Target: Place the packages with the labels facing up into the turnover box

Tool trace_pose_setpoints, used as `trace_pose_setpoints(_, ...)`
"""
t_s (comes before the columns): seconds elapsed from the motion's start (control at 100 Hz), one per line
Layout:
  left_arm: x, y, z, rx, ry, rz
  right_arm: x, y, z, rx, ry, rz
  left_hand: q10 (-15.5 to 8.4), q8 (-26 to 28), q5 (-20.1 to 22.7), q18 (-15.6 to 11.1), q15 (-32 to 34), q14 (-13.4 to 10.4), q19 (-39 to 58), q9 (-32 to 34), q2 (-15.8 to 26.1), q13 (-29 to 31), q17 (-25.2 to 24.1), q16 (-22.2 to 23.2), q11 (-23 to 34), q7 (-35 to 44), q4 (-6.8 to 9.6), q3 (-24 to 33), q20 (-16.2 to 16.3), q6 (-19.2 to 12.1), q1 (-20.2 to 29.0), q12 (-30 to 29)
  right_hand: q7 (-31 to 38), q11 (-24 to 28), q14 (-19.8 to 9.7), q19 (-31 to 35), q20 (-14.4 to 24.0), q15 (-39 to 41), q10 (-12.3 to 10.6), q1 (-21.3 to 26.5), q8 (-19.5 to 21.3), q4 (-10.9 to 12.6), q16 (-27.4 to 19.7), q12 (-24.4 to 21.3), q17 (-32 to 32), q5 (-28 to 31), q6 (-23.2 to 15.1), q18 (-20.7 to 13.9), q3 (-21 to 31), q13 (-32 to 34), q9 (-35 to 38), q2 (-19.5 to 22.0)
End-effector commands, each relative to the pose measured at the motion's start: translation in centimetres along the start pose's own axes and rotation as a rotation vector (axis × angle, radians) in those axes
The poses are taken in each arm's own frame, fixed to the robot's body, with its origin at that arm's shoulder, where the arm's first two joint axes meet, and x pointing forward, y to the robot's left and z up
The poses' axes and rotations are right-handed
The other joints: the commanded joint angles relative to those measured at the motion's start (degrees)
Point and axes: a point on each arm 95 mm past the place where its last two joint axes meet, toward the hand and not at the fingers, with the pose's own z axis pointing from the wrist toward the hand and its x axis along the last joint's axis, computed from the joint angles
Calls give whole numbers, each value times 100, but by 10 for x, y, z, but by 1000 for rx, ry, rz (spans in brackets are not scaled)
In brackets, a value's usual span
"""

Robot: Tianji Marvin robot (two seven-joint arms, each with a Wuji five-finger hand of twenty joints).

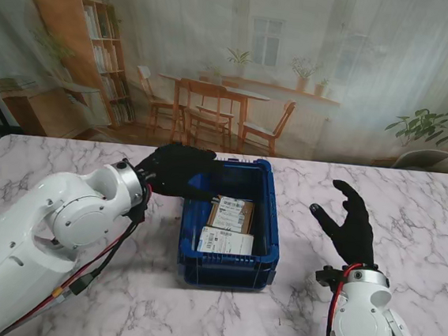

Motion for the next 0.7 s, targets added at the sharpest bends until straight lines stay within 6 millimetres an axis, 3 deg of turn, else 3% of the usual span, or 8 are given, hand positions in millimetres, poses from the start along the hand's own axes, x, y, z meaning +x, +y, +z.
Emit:
trace_pose_setpoints(0.0, -1, -3, -9, 40, -4, -14, 4, 4, 0, 3, 31, -12, -73, 284, 273, 264, 32, -47, -48, 254, 202, 142, -77, 48, 134, 204, 156, -26, 120, -85, 224, 255, -88, 47, -225, -178, -29, -392, -230, -194, -131, 30, -165, 39, -86, 162, -358, -273, -166, -146, -94, 62)
trace_pose_setpoints(0.2, -16, -3, -40, 217, -18, -41, 13, 9, 4, 23, 102, -17, -140, 800, 580, 262, 131, -135, 115, 617, 286, 390, 16, 196, 315, 384, 176, 14, 269, -83, 349, 666, -2, 481, -312, -329, -16, -522, -459, -237, -202, 45, -209, 237, -90, 563, -753, -307, -268, -113, -26, 96)
trace_pose_setpoints(0.37, -23, 20, -61, 378, -18, -108, 18, 8, 8, 22, 146, -22, -264, 857, 572, 353, 320, -245, 491, 831, 393, 699, 191, 390, 413, 305, 185, -19, 411, -63, 489, 794, 29, 448, -406, -358, 5, -577, -651, -282, -261, 58, -231, 209, -35, 737, -914, -317, -311, -68, -21, 112)
trace_pose_setpoints(0.45, -27, 36, -67, 444, -44, -146, 18, 6, 10, 30, 174, -18, -329, 1090, 736, 234, 730, -277, 1203, 1074, 393, 927, 354, 997, 997, 512, 194, -17, 683, -16, 542, 1531, 83, 459, -469, -343, 24, -543, -737, -287, -281, 66, -224, 204, 61, 882, -1003, -286, -318, 85, 132, 132)
trace_pose_setpoints(0.54, -33, 56, -71, 496, -79, -204, 19, 1, 12, 47, 212, 21, -354, 1186, 644, -28, 1202, -328, 1866, 892, 415, 913, 421, 1821, 1447, 510, 201, -14, 1026, 7, 577, 2211, 240, 502, -545, -314, 46, -473, -839, -264, -265, 77, -203, 215, 151, 1254, -1032, -248, -304, 289, 456, 145)
trace_pose_setpoints(0.69, -46, 90, -69, 555, -147, -332, 15, -9, 18, 47, 258, 2, -447, 1250, 549, -185, 1753, -492, 2121, 494, 463, 812, 351, 2892, 2261, 539, 242, 7, 1238, -38, 844, 3327, 362, 545, -657, -120, 118, -301, -1042, -303, -283, 98, -151, 251, 321, 1570, -982, -206, -220, 580, 886, 147)
